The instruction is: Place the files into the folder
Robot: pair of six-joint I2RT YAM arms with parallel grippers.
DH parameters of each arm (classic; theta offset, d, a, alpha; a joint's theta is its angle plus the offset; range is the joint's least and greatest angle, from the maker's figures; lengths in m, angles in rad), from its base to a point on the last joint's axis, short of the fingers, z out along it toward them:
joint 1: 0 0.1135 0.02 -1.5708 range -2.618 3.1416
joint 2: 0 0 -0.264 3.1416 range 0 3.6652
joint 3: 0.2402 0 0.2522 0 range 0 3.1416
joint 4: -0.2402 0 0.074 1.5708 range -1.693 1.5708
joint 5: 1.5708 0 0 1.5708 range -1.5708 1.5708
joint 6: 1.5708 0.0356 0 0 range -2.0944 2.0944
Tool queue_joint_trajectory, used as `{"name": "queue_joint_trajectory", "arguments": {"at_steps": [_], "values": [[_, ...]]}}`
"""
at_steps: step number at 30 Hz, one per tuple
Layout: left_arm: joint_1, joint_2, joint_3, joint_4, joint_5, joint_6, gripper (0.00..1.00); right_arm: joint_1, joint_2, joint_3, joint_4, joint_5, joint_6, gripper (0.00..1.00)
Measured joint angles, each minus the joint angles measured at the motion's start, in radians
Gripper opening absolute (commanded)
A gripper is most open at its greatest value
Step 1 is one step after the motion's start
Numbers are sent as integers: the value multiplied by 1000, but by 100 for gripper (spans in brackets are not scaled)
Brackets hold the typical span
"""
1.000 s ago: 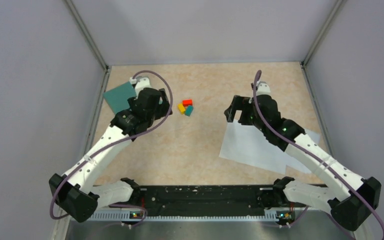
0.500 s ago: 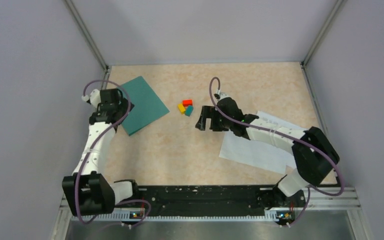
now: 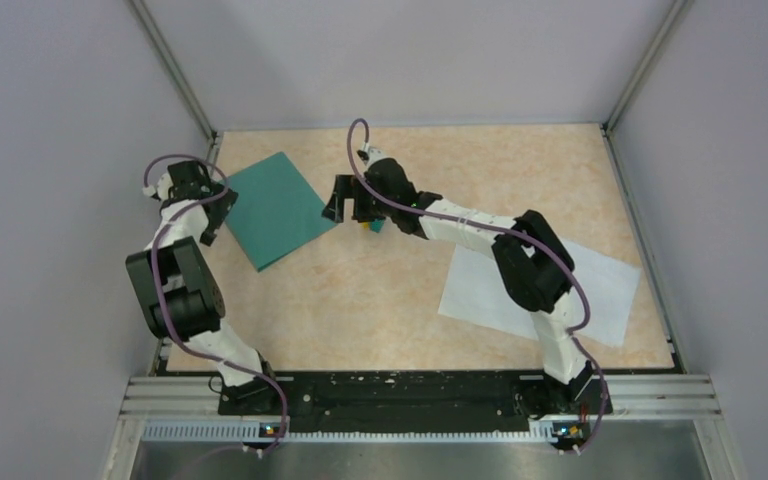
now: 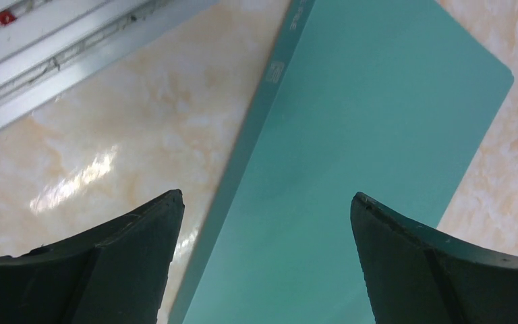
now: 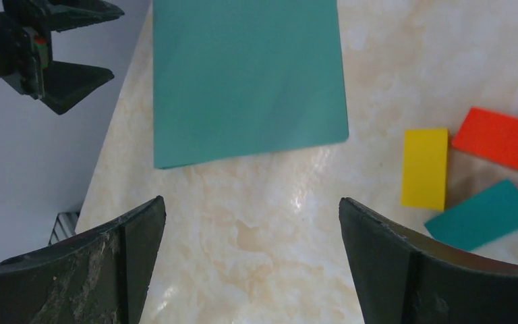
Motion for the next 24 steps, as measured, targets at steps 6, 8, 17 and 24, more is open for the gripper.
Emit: {"name": "queue_joint_trajectory", "arguments": {"at_steps": [6, 8, 17, 24], "values": [[29, 196, 177, 8, -18, 75, 98, 0, 211, 278, -13, -23, -75, 99], [33, 259, 255, 10, -37, 105, 98, 0, 298, 407, -33, -32, -111, 99], [35, 508, 621, 17, -76, 224, 96, 0, 417, 599, -128, -51, -247, 99], [32, 708, 882, 13, -19, 228, 91, 0, 366, 496, -132, -46, -310, 99]]}}
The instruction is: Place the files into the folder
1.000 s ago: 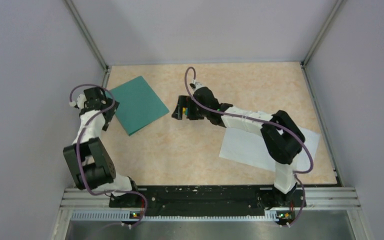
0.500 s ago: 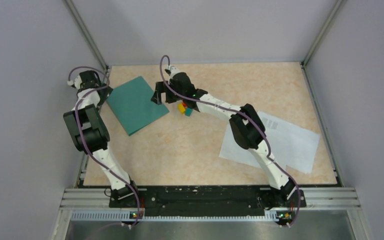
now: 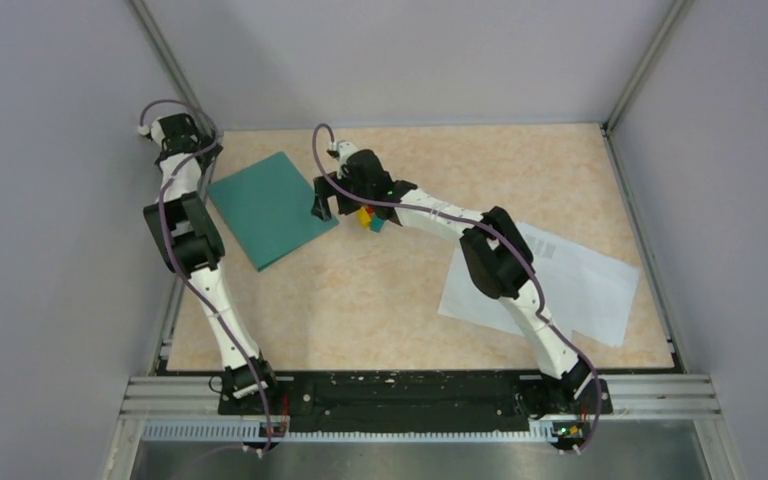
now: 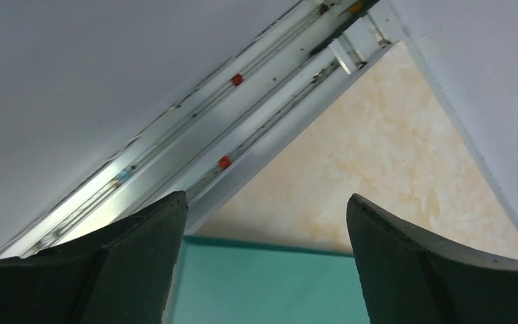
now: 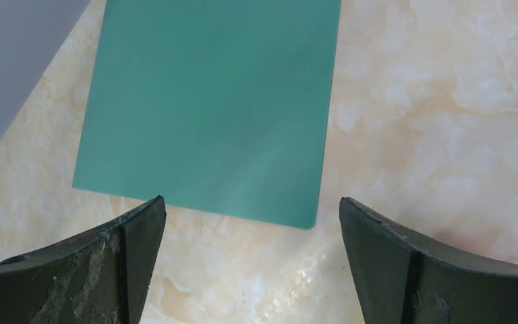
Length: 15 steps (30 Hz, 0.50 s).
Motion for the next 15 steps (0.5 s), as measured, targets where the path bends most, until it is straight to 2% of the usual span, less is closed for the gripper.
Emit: {"name": "queue_joint_trajectory", "arguments": {"at_steps": [5, 15], "values": [[-10, 98, 104, 4, 59, -50, 90, 0, -60, -77, -3, 0, -15, 99], [-23, 132, 110, -19, 121, -127, 87, 0, -123, -150, 6, 3, -37, 99]]}}
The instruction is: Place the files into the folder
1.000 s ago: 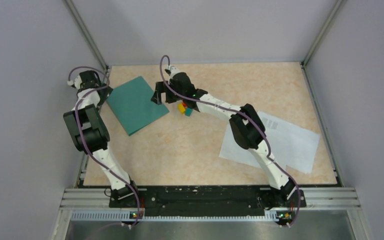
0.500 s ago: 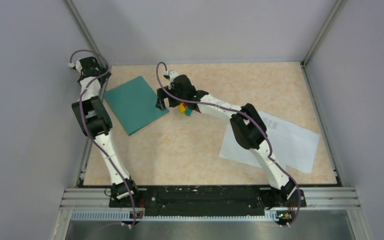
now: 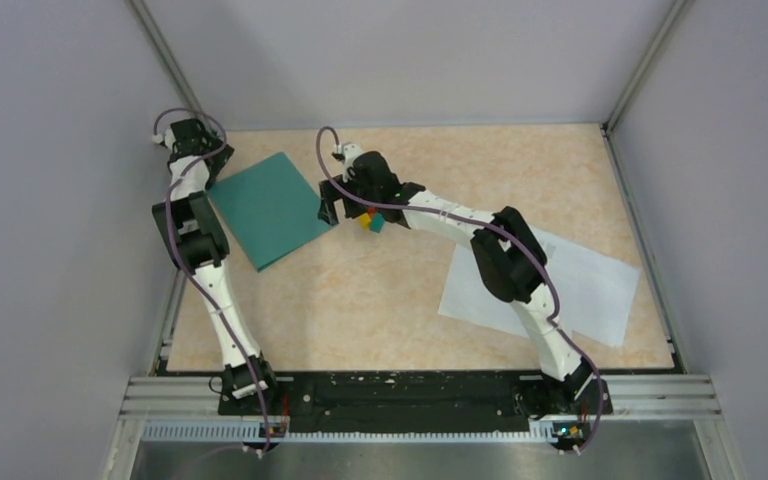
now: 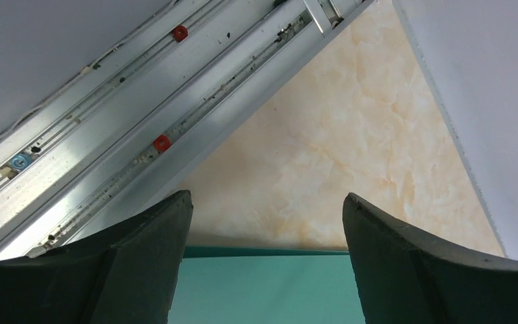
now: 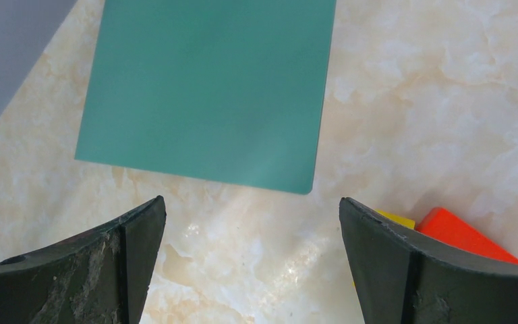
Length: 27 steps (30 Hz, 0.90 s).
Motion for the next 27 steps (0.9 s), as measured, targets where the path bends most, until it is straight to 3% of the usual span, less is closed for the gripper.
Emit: {"name": "queue_joint_trajectory", "arguments": {"at_steps": [12, 27], "values": [[-6, -139, -231, 34, 5, -64, 84, -14, -58, -171, 3, -16, 48, 99], [-8, -359, -534, -63, 3, -94, 84, 14, -153, -390, 107, -131, 360, 97]]}}
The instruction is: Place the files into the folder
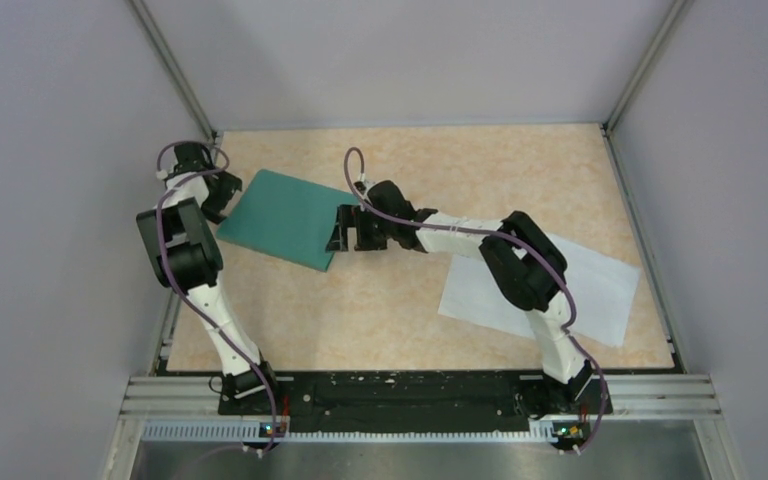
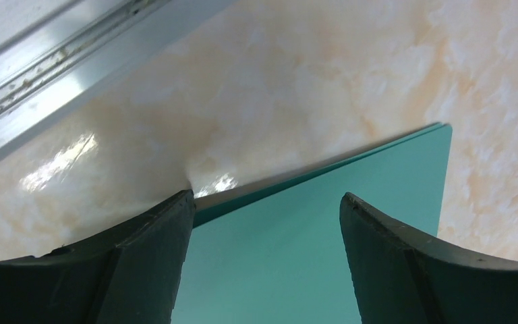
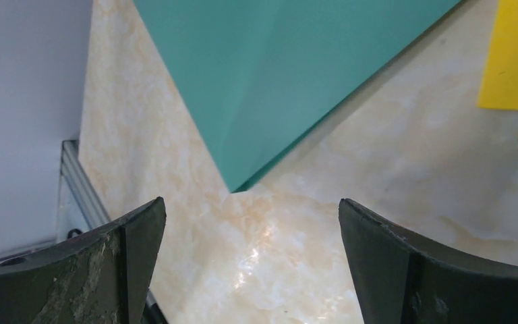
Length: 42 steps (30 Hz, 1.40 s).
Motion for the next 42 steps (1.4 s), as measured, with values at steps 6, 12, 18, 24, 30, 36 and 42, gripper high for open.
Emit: {"name": "queue_joint_trajectory", "arguments": {"at_steps": [6, 12, 18, 24, 30, 36, 42], "values": [[0, -40, -44, -56, -10, -7, 84, 32, 0, -19, 96, -26, 149, 88], [0, -51, -57, -84, -22, -6, 84, 44, 1, -63, 185, -31, 298, 84], [0, -54, -58, -98, -26, -1, 84, 44, 1, -112, 231, -3, 379, 83], [2, -55, -58, -102, -25, 11, 83, 44, 3, -124, 251, 14, 430, 82], [5, -55, -58, -105, -24, 16, 83, 44, 47, -122, 305, 12, 468, 82], [8, -55, -58, -105, -22, 19, 83, 42, 78, -121, 345, -5, 508, 80], [10, -55, -58, -105, -23, 21, 82, 37, 113, -121, 432, -18, 551, 73]]}}
